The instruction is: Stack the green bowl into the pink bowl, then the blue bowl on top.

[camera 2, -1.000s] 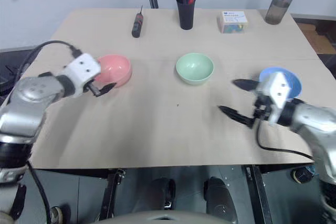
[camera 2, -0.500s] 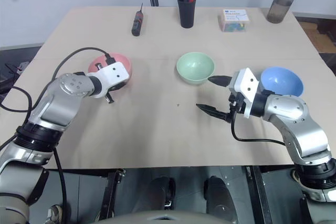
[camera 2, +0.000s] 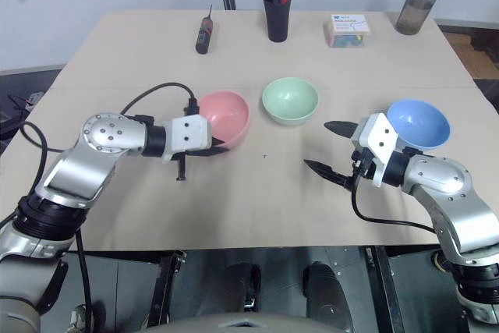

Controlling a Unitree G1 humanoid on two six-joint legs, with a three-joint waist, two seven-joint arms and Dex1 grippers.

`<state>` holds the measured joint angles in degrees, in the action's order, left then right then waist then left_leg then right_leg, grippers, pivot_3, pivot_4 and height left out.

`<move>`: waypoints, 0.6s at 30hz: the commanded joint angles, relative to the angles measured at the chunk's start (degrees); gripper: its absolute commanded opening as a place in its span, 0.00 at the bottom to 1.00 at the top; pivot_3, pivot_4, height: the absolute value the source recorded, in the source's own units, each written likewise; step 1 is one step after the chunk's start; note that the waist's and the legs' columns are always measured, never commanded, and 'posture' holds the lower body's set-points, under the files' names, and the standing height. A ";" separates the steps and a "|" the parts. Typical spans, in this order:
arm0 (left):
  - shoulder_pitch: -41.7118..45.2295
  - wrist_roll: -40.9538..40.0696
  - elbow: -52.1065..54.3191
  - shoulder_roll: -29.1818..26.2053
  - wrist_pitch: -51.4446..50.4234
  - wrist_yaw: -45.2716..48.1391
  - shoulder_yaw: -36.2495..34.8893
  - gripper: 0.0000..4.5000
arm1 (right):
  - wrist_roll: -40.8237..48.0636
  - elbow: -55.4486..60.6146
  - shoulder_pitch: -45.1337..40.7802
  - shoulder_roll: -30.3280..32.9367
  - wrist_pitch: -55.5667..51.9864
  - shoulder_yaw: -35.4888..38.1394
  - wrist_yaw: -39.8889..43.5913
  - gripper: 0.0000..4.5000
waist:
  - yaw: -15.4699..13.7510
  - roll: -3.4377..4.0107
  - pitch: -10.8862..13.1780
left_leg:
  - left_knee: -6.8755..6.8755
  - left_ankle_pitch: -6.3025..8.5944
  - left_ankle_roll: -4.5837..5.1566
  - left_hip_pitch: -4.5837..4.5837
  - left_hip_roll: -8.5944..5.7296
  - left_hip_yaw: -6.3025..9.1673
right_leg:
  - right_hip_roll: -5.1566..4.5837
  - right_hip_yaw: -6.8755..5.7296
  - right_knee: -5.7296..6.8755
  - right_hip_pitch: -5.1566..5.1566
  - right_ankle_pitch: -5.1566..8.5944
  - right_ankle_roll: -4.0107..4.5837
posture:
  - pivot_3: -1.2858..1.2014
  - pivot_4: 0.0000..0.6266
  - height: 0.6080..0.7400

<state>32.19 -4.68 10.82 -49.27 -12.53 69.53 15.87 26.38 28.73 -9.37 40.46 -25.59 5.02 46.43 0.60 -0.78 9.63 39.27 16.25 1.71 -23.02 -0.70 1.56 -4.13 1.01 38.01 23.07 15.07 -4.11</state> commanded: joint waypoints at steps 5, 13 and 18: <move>4.18 0.63 -7.65 5.54 9.15 5.98 4.70 0.01 | -0.55 3.53 1.69 0.24 0.45 2.23 -2.91 1.00 | -0.01 0.00 0.00 | 0.06 0.11 0.20 0.03 -0.08 0.02 | 0.03 -0.02 0.02 -0.04 0.00 0.00 | 0.52 0.24 1.00; 5.07 -2.49 -7.82 7.10 5.11 6.25 0.99 0.67 | -5.72 -3.14 -2.83 -1.18 3.06 0.00 -5.35 1.00 | 0.23 0.00 0.00 | 0.06 0.11 0.20 0.06 -0.08 -0.01 | 0.05 0.01 0.04 -0.05 0.00 0.00 | 0.52 0.24 1.00; 0.62 -12.51 0.69 3.57 -8.40 3.42 -9.49 0.94 | -12.94 -12.63 -10.63 -1.38 9.95 -5.65 -3.41 1.00 | 0.95 0.03 0.02 | 0.05 0.11 0.20 0.09 -0.01 -0.04 | 0.10 0.05 0.07 0.00 0.00 0.00 | 0.52 0.24 1.00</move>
<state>34.42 -13.04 6.85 -45.17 -17.51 75.56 12.05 16.11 18.45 -17.51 38.99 -19.62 0.88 42.13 1.55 -0.74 9.64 39.28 16.36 1.90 -22.93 -0.68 1.53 -4.04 1.05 38.07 23.07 15.08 -4.11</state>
